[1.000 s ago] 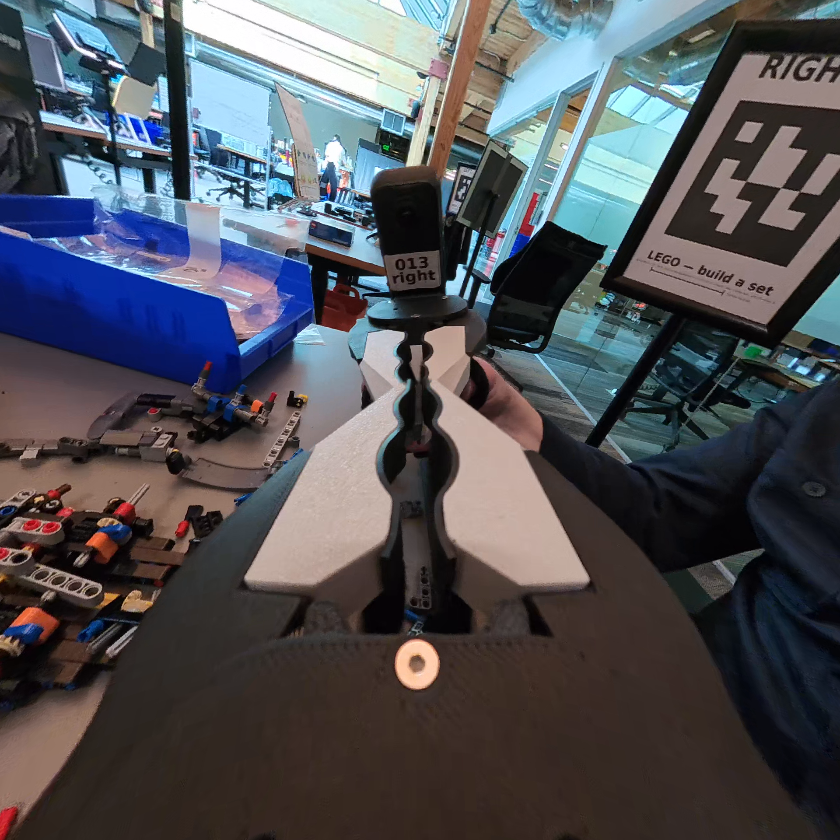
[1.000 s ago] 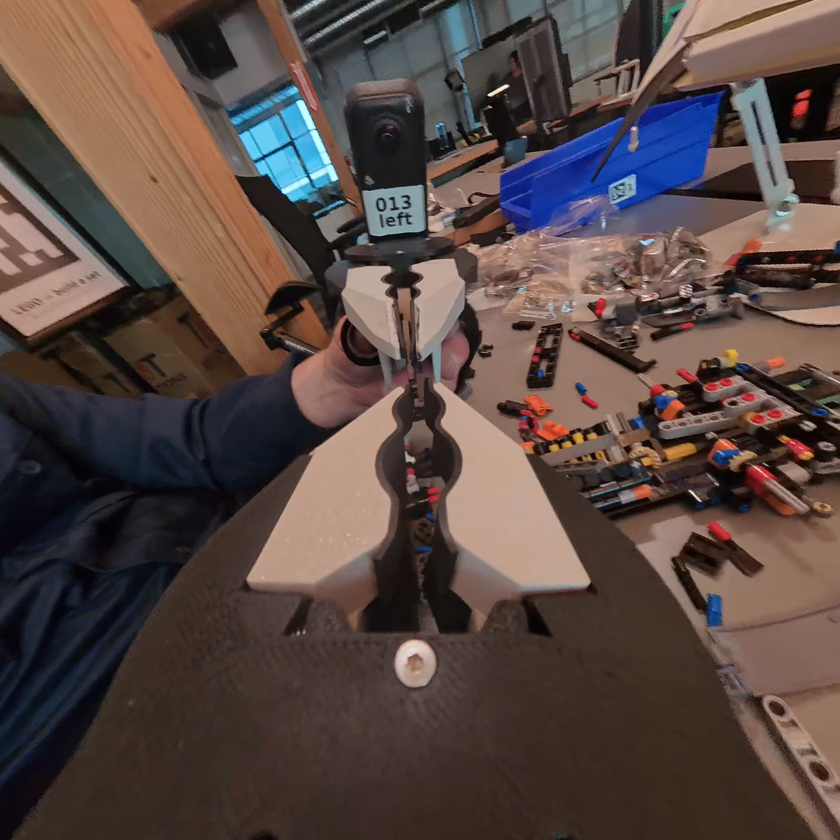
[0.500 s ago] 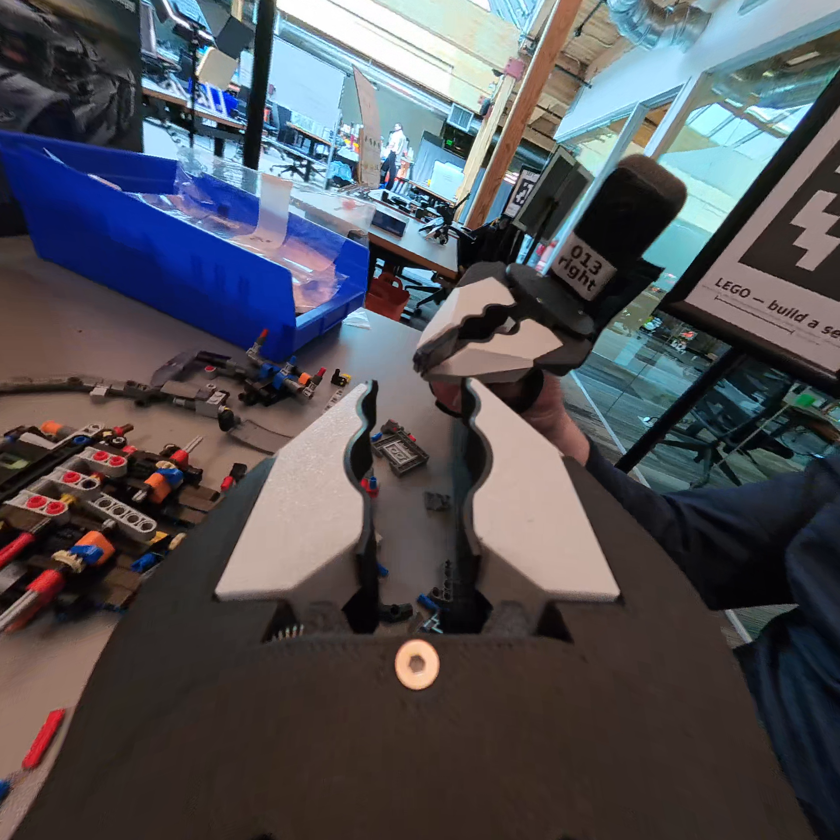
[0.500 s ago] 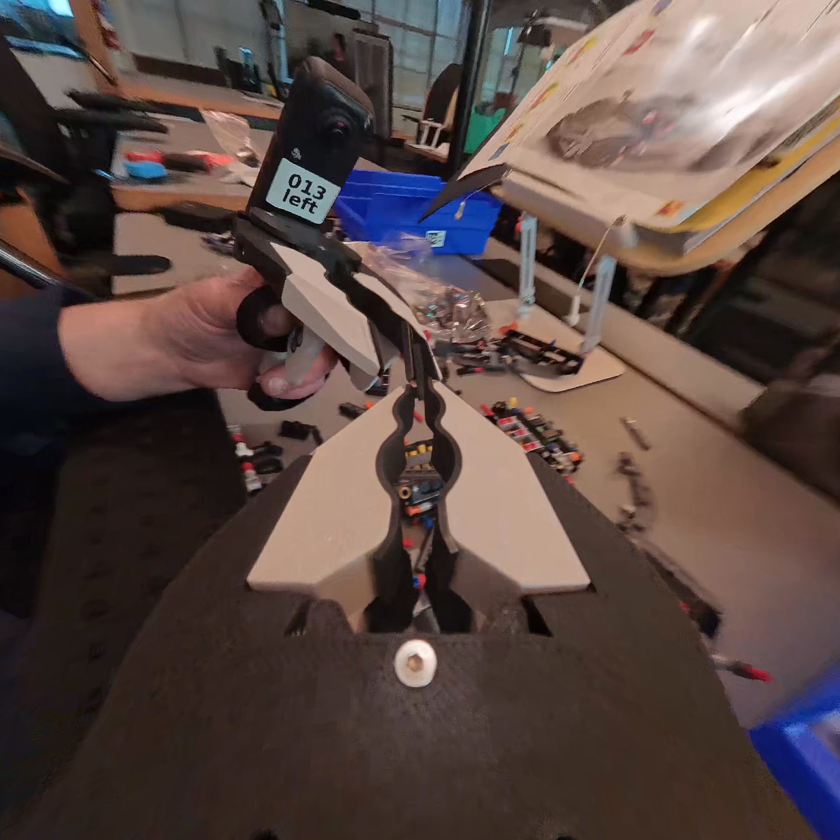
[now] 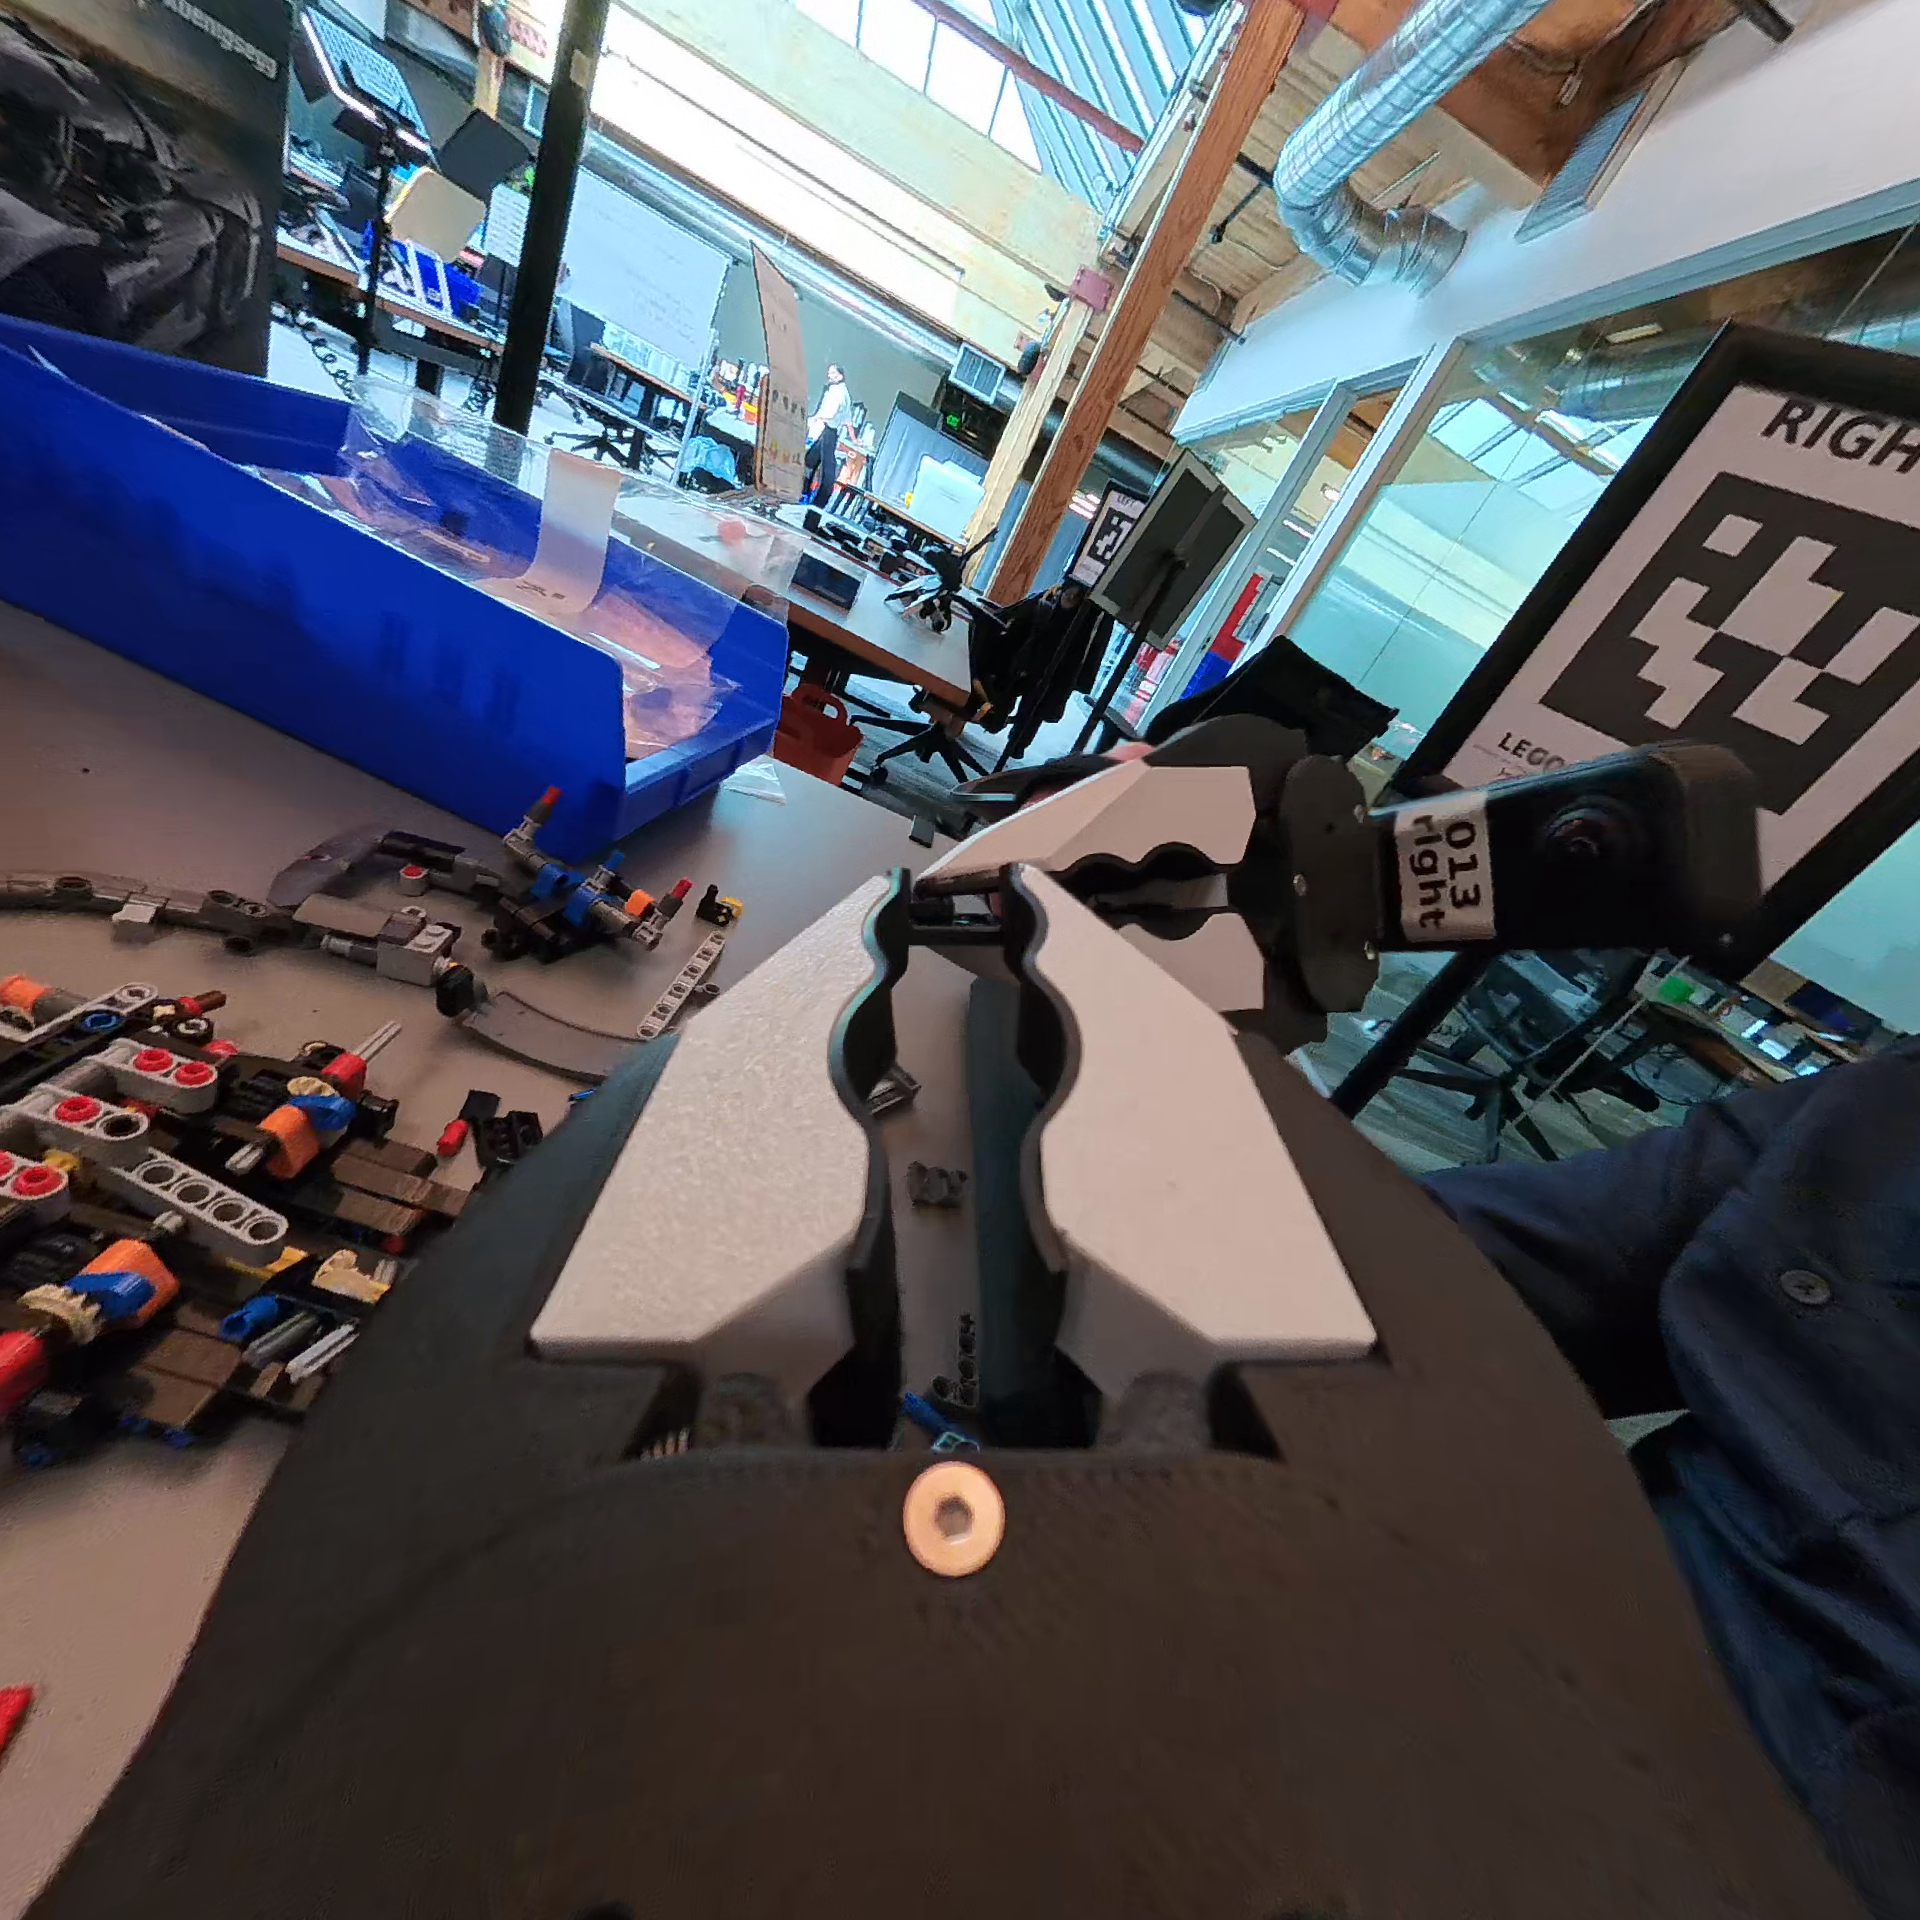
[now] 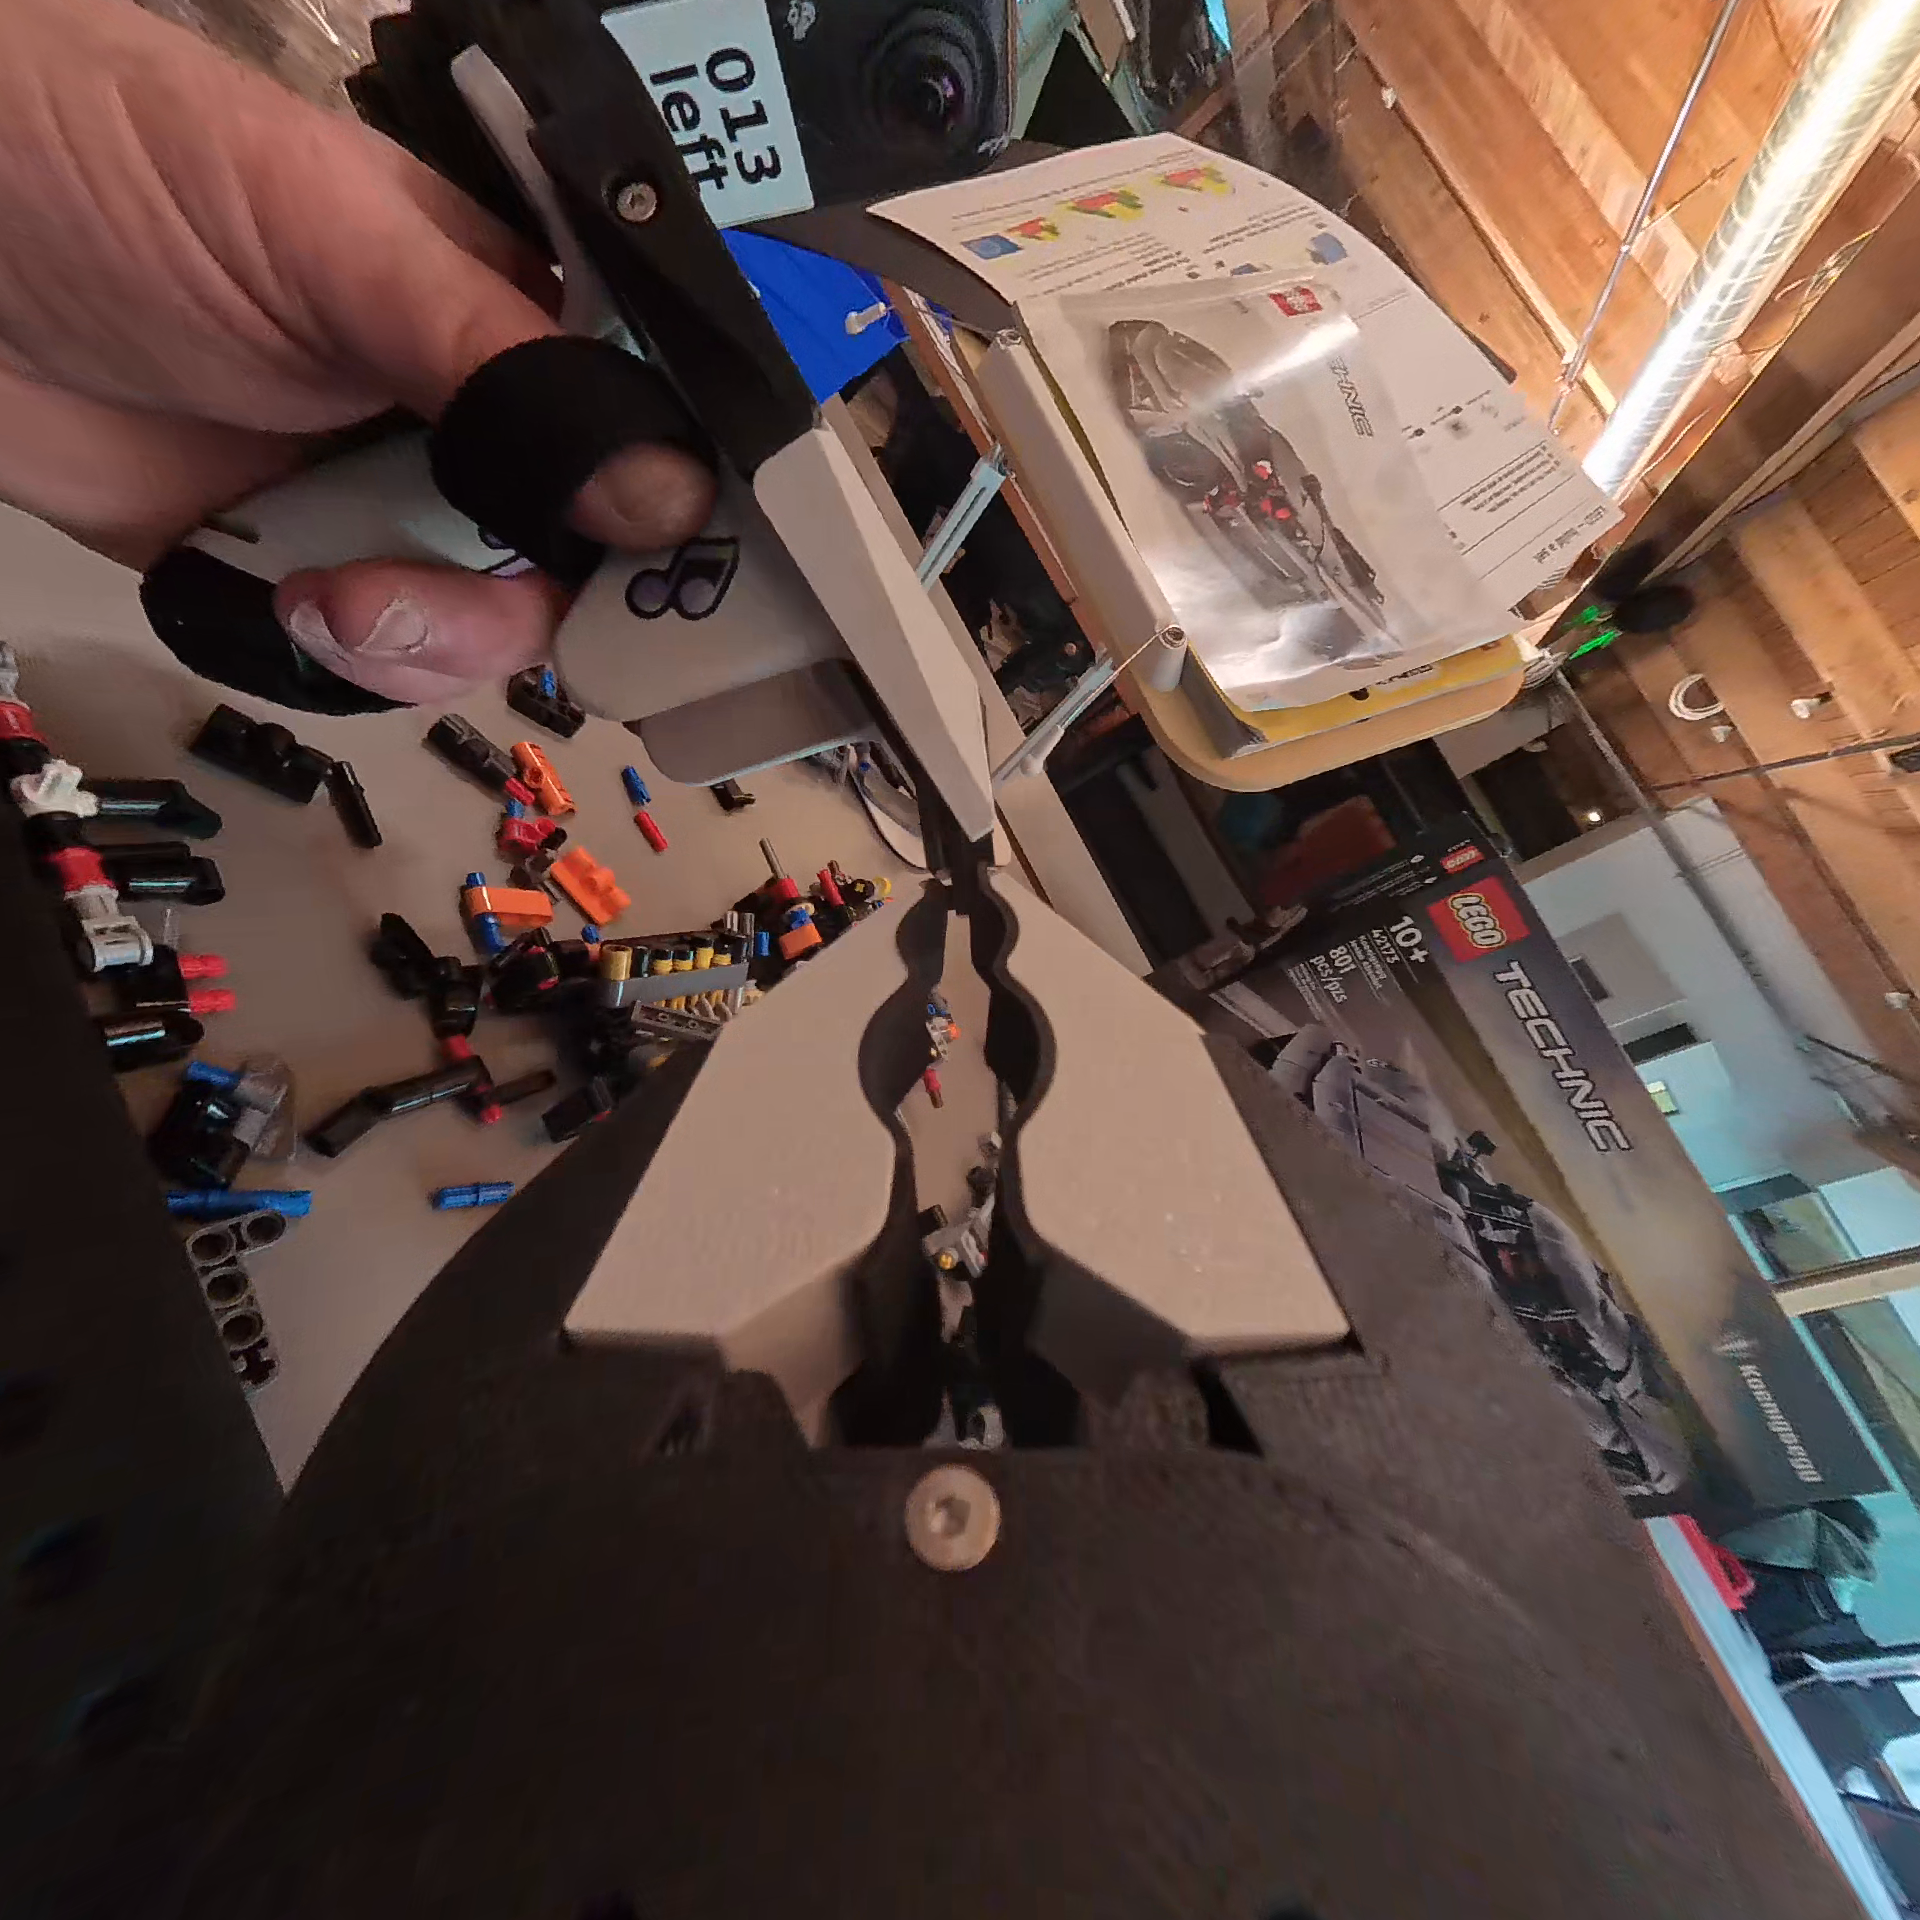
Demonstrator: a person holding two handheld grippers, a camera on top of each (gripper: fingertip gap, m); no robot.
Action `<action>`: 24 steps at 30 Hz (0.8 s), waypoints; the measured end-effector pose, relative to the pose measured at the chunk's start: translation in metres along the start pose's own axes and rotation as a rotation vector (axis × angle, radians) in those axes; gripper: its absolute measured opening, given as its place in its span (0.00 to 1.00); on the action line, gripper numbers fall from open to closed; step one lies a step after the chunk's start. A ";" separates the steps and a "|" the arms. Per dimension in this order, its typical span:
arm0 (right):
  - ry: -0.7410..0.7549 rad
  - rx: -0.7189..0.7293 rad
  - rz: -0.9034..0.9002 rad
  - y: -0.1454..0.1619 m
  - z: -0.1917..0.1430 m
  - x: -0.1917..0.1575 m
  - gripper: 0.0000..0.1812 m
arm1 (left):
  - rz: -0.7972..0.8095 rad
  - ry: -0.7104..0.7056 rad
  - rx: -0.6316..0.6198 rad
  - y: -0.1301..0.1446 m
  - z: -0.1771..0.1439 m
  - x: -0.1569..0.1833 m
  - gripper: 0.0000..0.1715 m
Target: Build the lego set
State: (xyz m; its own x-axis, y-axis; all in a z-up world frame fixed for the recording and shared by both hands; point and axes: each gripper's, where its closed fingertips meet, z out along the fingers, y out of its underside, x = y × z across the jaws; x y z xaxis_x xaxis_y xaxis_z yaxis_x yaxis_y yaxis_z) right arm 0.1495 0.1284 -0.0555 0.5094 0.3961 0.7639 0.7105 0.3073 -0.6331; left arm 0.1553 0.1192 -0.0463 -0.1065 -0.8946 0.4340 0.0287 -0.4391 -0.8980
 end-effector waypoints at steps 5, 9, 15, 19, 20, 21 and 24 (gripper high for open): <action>-0.096 0.064 0.196 -0.001 -0.002 0.001 0.00 | 0.050 -0.013 -0.022 0.002 0.002 0.002 0.08; -0.253 0.127 0.459 0.004 -0.004 -0.001 0.00 | 0.117 -0.060 -0.079 0.009 0.004 -0.002 0.08; -0.498 0.163 0.826 0.013 -0.005 -0.009 0.00 | 0.228 -0.115 -0.182 0.022 0.007 -0.008 0.08; -0.510 0.177 0.862 0.012 -0.006 -0.008 0.00 | 0.301 -0.134 -0.195 0.023 0.007 -0.007 0.08; -0.489 0.175 0.823 0.012 -0.007 -0.007 0.00 | 0.317 -0.138 -0.196 0.022 0.007 -0.007 0.08; -0.460 0.171 0.770 0.011 -0.007 -0.006 0.00 | 0.321 -0.139 -0.192 0.022 0.007 -0.007 0.08; -0.358 0.165 0.603 0.007 -0.008 -0.003 0.00 | 0.289 -0.125 -0.171 0.020 0.006 -0.006 0.09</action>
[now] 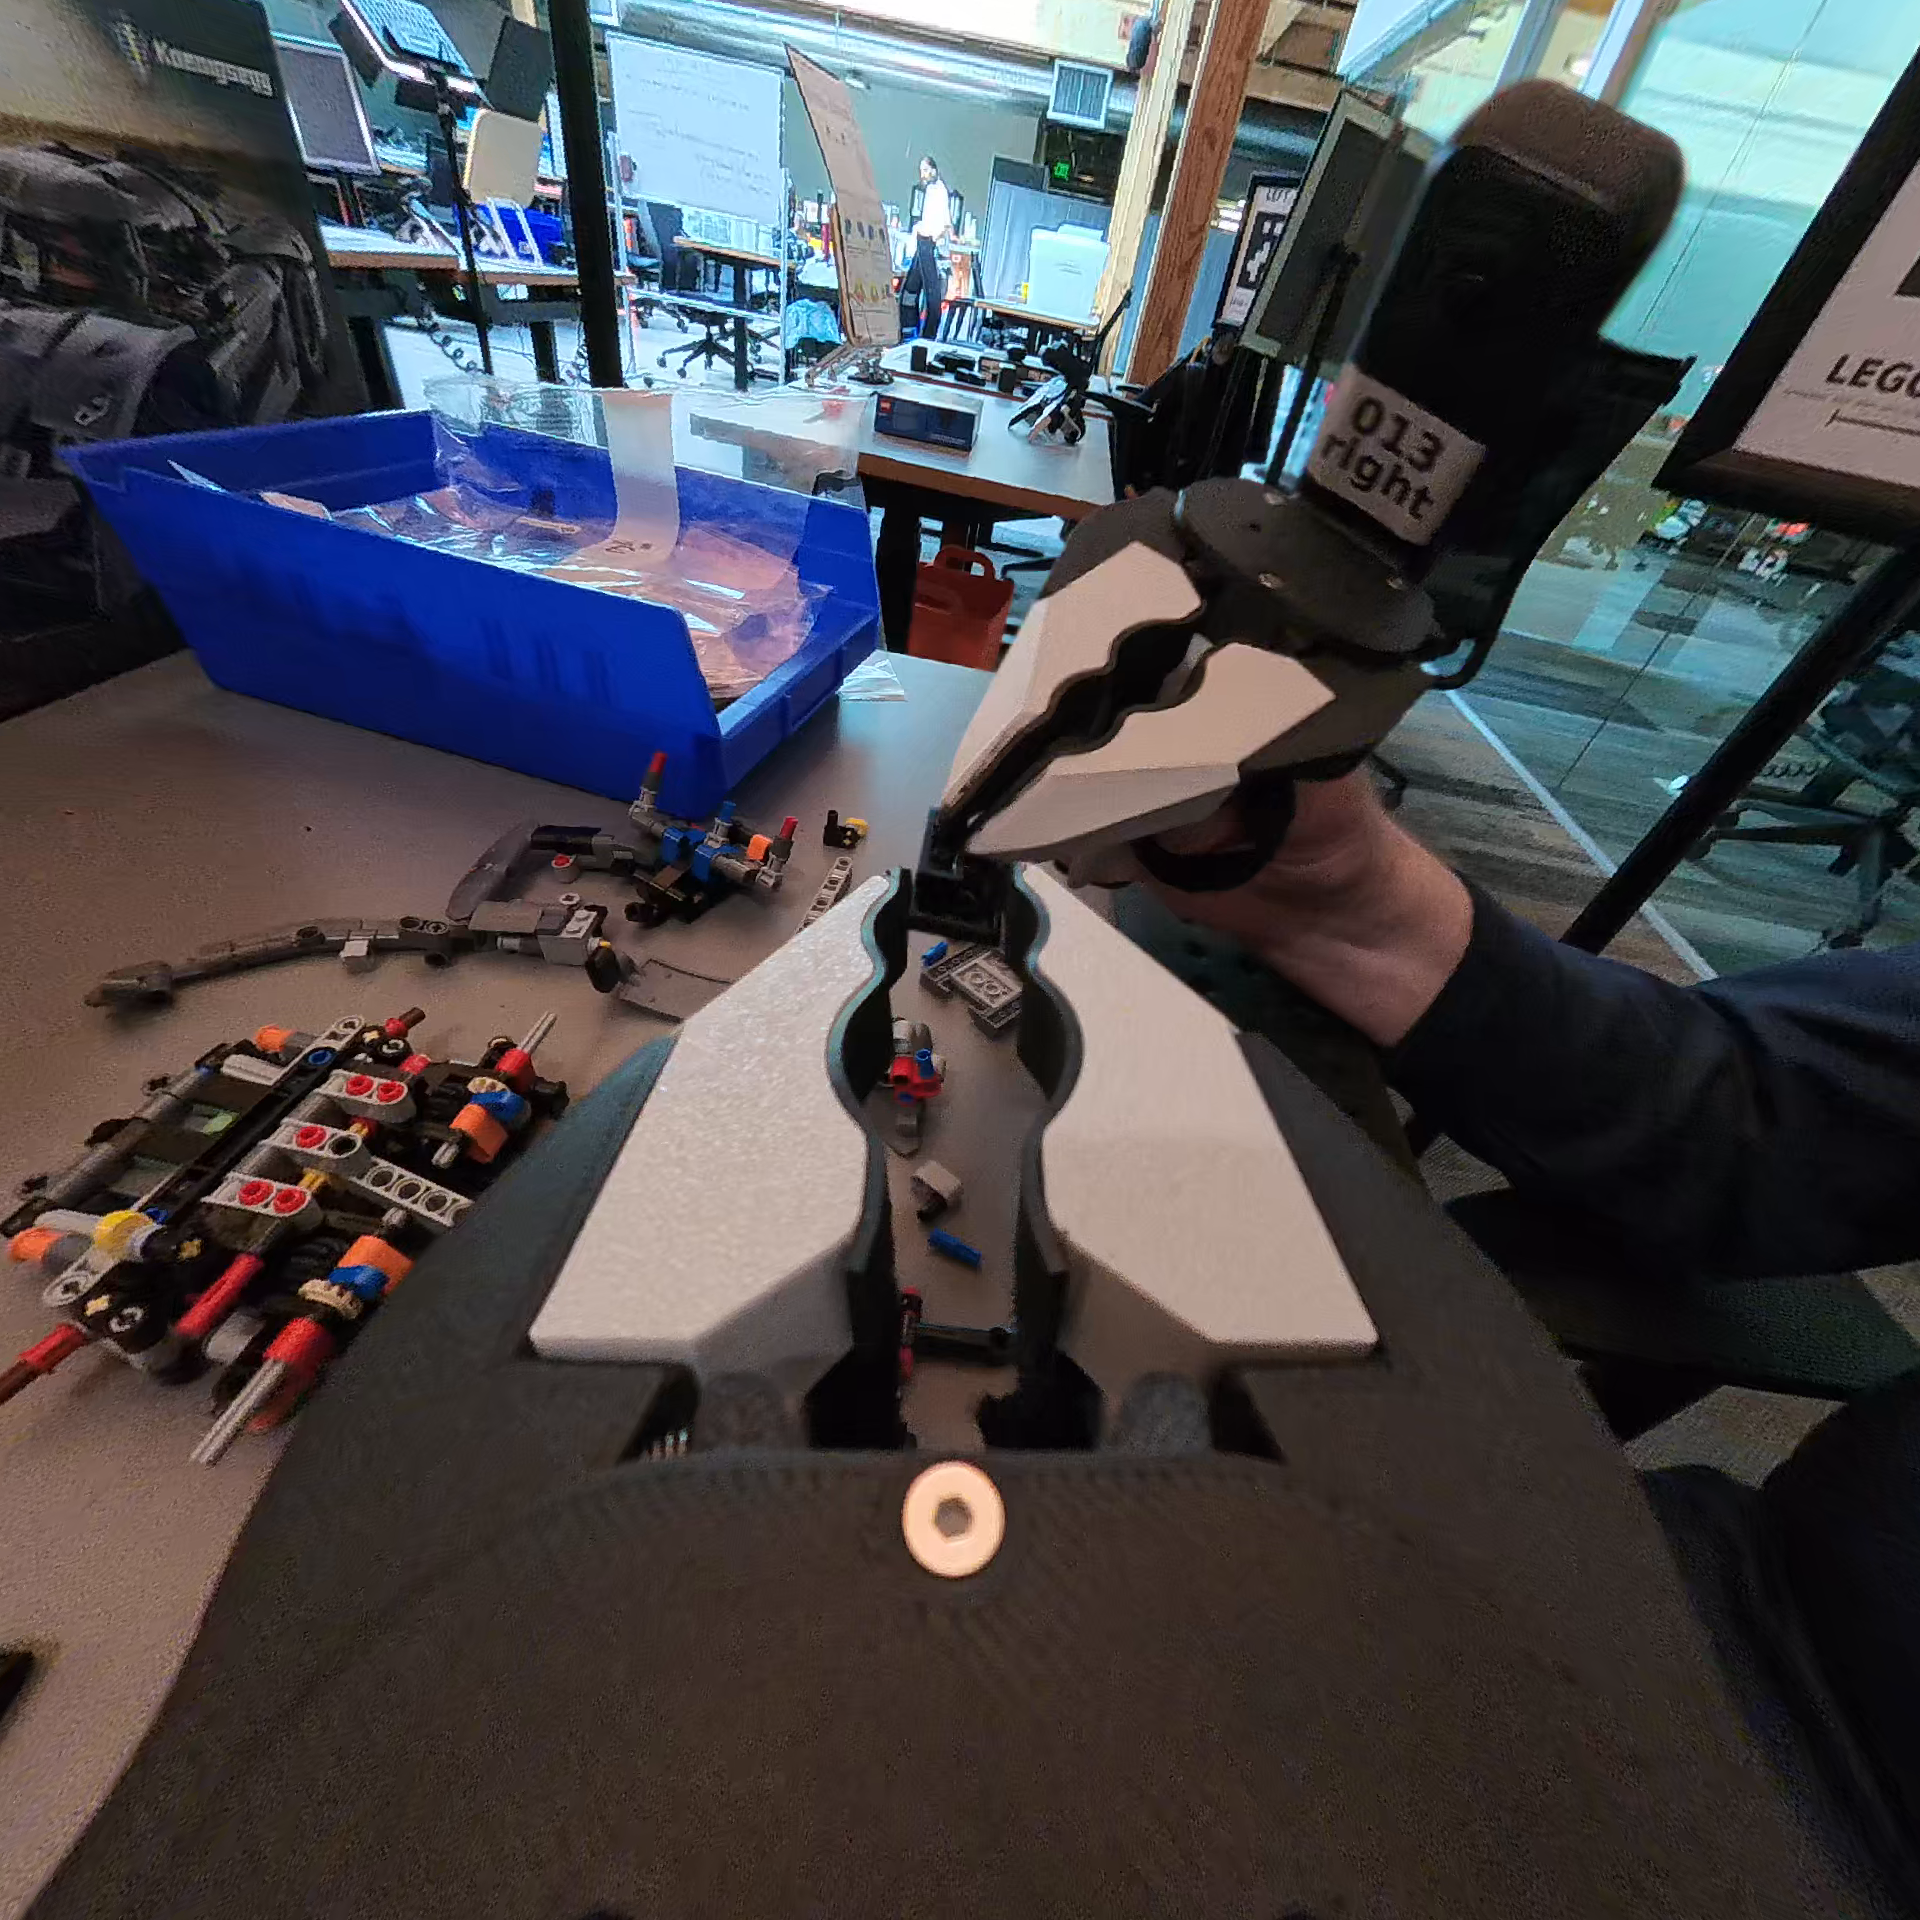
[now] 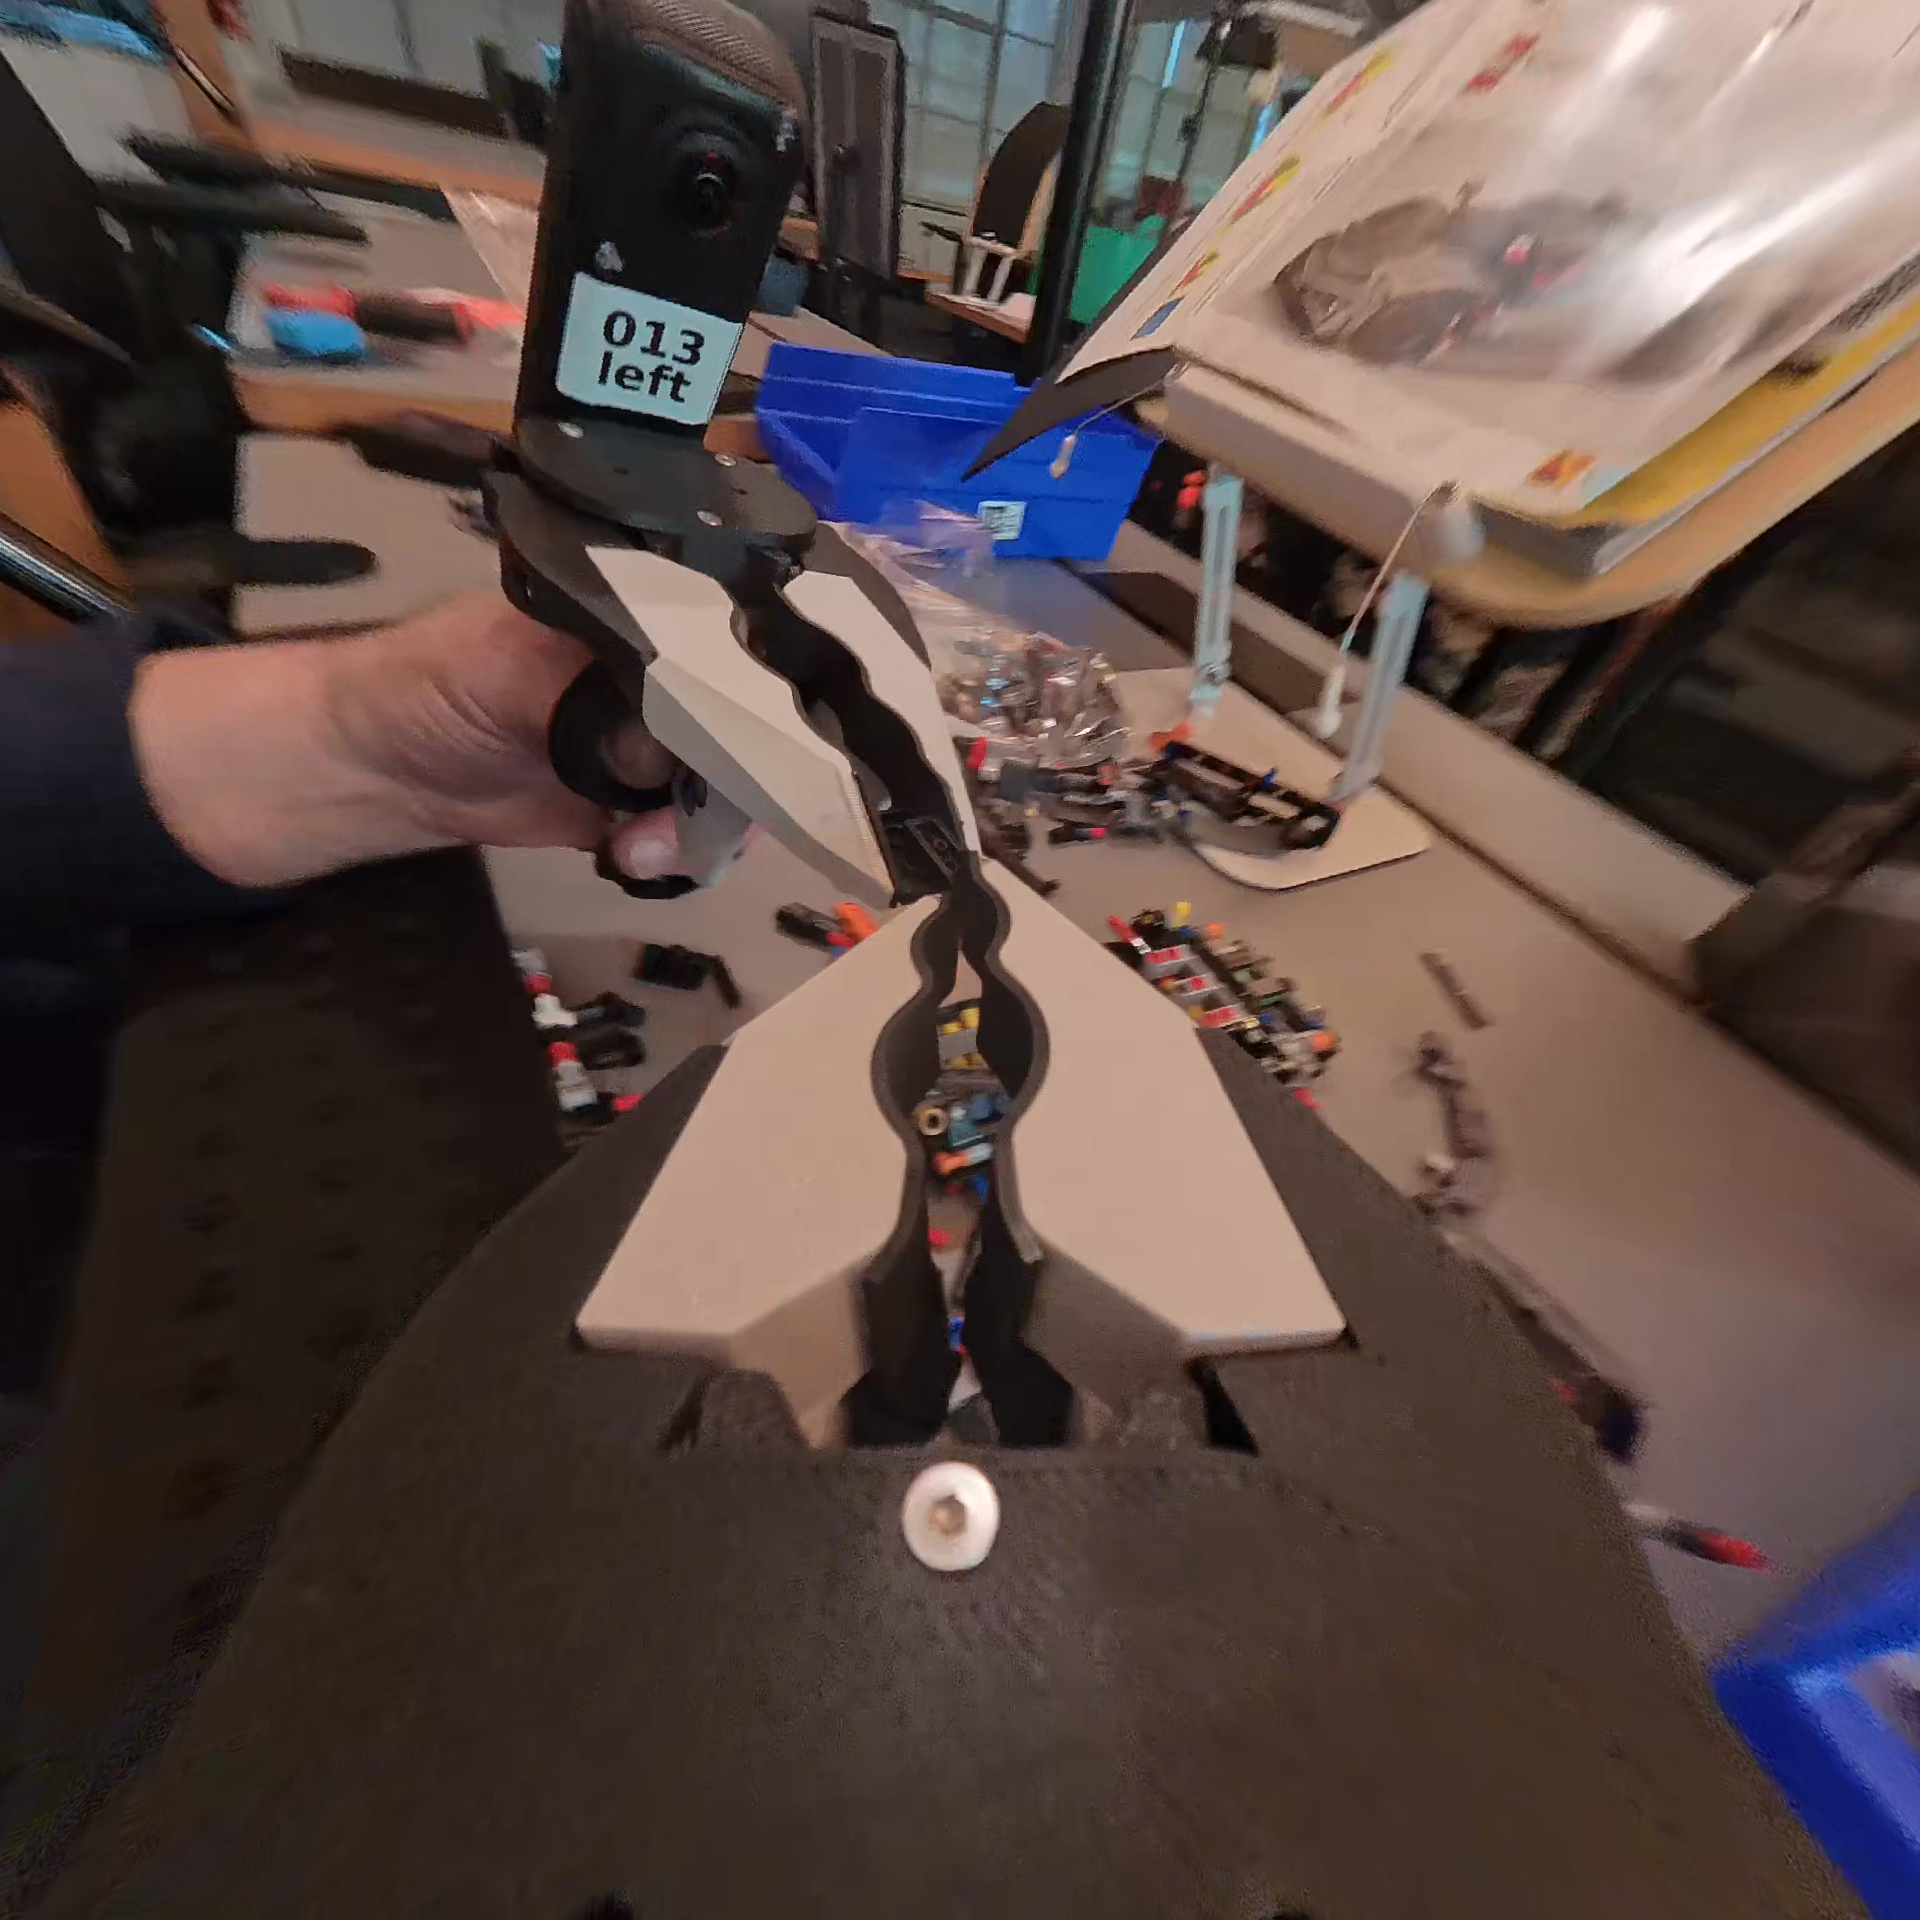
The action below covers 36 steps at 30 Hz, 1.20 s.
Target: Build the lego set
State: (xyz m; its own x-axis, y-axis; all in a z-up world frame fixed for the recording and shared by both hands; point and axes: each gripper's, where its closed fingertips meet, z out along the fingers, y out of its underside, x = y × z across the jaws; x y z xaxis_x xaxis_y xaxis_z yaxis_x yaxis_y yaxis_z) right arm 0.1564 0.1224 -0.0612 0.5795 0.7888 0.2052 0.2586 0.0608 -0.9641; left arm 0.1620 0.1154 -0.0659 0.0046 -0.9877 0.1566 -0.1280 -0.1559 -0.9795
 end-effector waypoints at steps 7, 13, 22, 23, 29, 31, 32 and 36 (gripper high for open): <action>0.142 -0.036 -0.296 -0.006 -0.001 -0.002 0.00 | -0.108 0.084 0.048 -0.005 -0.002 0.006 0.09; 0.166 -0.031 -0.346 -0.010 -0.001 -0.005 0.00 | -0.149 0.118 0.069 -0.008 -0.003 0.009 0.08; 0.076 -0.027 -0.159 -0.004 0.000 -0.003 0.00 | 0.062 -0.053 -0.088 0.011 0.001 -0.003 0.07; 0.054 0.002 -0.123 -0.007 -0.001 -0.004 0.00 | 0.108 -0.124 -0.183 0.025 0.003 -0.013 0.07; -0.002 -0.051 0.044 0.013 -0.001 0.007 0.00 | 0.137 -0.146 -0.213 0.031 0.008 -0.013 0.08; 0.002 -0.052 0.063 0.014 -0.002 0.010 0.00 | 0.135 -0.164 -0.240 0.036 0.007 -0.017 0.08; -0.011 -0.077 0.076 0.019 -0.001 0.009 0.00 | 0.143 -0.186 -0.263 0.040 0.006 -0.021 0.08; 0.041 -0.225 0.079 0.047 0.005 0.018 0.00 | 0.170 -0.212 -0.359 0.058 0.012 -0.026 0.08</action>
State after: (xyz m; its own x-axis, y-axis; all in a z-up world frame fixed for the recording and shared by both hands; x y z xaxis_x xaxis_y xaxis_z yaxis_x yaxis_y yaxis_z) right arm 0.1754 0.1422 -0.1039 0.6346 0.7597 0.1418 0.3741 -0.1414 -0.9165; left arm 0.1659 0.1322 -0.1279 0.1524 -0.9859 -0.0688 -0.4800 -0.0130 -0.8772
